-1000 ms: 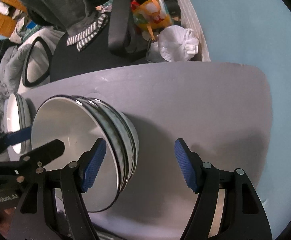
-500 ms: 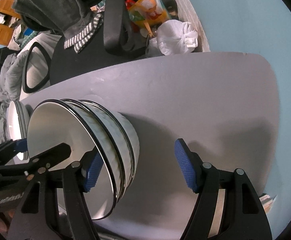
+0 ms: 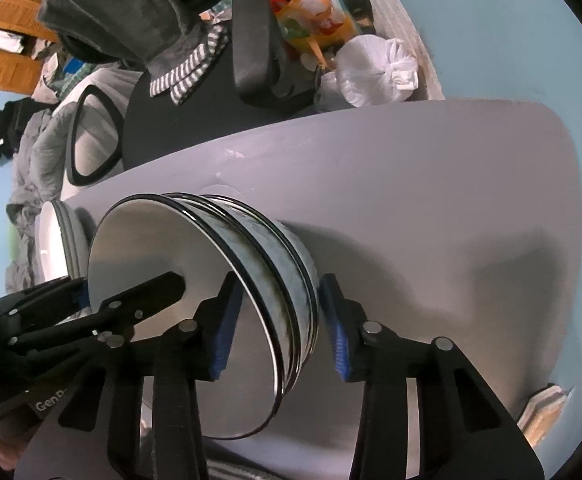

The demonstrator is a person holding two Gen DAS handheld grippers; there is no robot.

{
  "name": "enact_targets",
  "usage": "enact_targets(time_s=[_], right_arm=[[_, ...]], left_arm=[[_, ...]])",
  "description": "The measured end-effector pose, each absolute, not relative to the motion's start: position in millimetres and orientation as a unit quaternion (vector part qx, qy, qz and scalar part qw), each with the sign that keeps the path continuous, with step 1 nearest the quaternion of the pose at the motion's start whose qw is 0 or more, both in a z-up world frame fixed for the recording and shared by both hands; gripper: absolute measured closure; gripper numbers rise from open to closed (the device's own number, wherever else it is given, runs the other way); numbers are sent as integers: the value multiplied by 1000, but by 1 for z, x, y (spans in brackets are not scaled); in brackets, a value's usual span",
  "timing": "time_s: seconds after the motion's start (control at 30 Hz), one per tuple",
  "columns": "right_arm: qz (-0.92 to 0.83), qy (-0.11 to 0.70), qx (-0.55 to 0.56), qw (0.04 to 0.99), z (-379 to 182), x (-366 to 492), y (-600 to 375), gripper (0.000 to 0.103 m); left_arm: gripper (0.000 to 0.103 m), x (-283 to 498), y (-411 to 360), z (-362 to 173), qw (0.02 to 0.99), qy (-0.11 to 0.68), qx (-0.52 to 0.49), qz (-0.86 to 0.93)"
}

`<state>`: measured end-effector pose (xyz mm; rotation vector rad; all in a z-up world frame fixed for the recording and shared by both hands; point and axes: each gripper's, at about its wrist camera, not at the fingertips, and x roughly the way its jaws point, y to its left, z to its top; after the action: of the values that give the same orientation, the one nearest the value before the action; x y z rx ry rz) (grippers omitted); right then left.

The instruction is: Organize plates and bowls

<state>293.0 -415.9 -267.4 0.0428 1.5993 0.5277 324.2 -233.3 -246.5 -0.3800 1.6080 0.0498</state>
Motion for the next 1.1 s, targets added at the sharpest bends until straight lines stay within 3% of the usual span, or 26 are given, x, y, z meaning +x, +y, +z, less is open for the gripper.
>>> enact_targets(time_s=[0.33,0.8,0.97,1.03,1.1], right_arm=[[232,706,-3,670,-266,292,-410,65],[235,704,13,671,-268,293,-417,69],[235,703,22,671,-268,293,-419,72],[233,703,16,672,-267,293,-419,75],[229,704,12,672,-268,293,-419,80]], left_arm=[[79,325,-236,-247,677,720,-154,3],[79,324,-220,-254,670,712,-210,-21],[55,325,-218,-259,665,719,-202,-20],[55,323,-219,-263,653,724,-221,-33],[61,322,-221,-263,652,721,-231,-39]])
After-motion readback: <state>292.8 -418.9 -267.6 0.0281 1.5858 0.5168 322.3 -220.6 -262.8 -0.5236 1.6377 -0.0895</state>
